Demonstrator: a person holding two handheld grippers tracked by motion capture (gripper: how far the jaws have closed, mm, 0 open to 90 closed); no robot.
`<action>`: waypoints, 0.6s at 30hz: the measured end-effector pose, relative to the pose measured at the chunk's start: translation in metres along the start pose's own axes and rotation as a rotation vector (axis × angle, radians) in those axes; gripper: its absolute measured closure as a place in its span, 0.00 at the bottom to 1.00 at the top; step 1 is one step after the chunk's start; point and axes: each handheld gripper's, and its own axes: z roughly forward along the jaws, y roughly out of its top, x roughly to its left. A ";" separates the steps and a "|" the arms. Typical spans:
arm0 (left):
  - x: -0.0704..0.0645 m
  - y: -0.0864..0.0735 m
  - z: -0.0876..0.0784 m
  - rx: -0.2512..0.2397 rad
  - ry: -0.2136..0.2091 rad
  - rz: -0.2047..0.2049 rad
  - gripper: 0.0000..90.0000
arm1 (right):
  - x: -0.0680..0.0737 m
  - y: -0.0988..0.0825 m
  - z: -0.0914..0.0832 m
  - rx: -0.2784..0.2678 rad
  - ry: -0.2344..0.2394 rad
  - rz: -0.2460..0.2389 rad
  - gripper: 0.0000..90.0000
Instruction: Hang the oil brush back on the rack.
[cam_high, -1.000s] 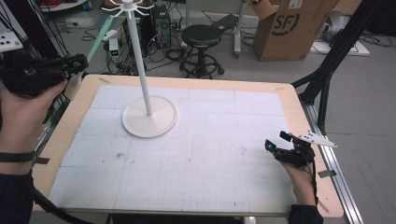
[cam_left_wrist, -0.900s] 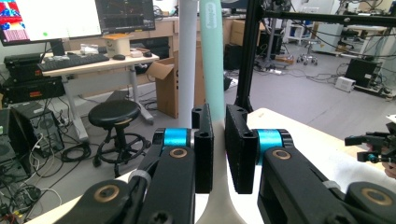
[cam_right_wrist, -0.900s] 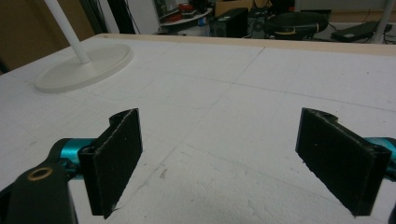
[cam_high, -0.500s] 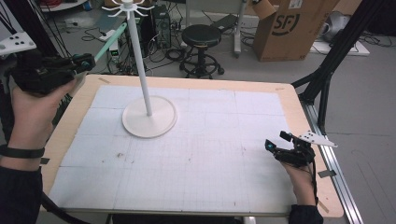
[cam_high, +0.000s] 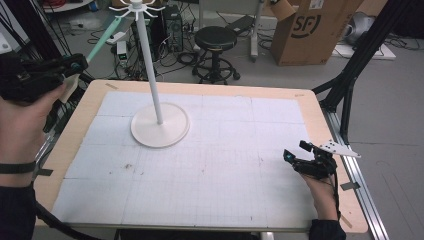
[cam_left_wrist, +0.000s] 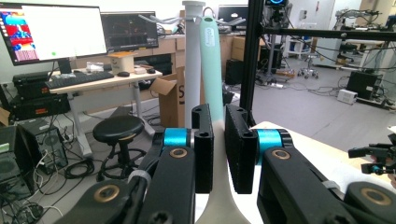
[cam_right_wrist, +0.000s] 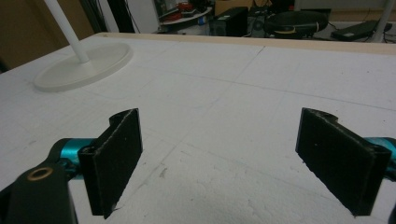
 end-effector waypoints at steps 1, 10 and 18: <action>0.000 0.001 0.000 -0.005 -0.003 -0.004 0.91 | 0.000 0.000 0.000 0.000 0.000 0.001 0.15; 0.002 0.004 -0.003 -0.008 0.007 0.002 0.91 | 0.000 0.000 0.000 -0.001 0.002 0.004 0.15; 0.005 0.003 -0.001 0.003 0.002 -0.001 0.91 | 0.000 0.000 0.000 -0.001 0.001 0.005 0.15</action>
